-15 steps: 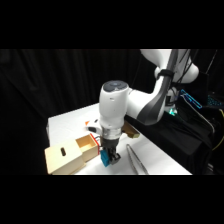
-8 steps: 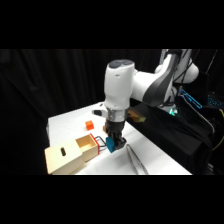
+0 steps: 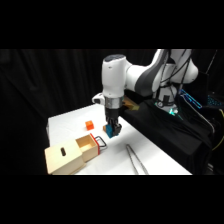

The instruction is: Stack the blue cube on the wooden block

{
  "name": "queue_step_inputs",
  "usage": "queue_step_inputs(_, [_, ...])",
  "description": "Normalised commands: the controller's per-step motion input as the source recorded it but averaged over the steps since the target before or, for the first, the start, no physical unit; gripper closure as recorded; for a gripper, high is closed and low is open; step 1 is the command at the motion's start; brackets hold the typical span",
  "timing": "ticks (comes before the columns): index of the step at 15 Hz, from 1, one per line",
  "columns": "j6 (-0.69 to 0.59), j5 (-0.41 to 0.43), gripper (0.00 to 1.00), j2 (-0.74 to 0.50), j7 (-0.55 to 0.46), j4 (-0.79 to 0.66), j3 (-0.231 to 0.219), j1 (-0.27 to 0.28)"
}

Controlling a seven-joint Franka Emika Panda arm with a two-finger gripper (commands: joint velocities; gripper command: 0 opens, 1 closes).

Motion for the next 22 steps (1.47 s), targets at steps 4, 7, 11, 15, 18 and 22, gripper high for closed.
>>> queue_step_inputs(4, [-0.02,0.143,0.74,-0.3,-0.25,-0.26,-0.018,-0.209])
queue_step_inputs(7, [0.01,0.14,0.74,-0.26,-0.25,-0.24,-0.052,-0.171])
queue_step_inputs(11, [0.07,0.137,0.74,-0.22,-0.23,-0.24,-0.064,-0.14])
queue_step_inputs(15, [0.16,0.147,0.74,-0.17,-0.18,-0.25,-0.04,-0.084])
queue_step_inputs(18, [0.23,0.171,0.74,-0.1,-0.15,-0.19,-0.01,-0.037])
queue_step_inputs(22, [0.29,0.178,0.74,0.0,-0.15,-0.13,0.005,-0.022])
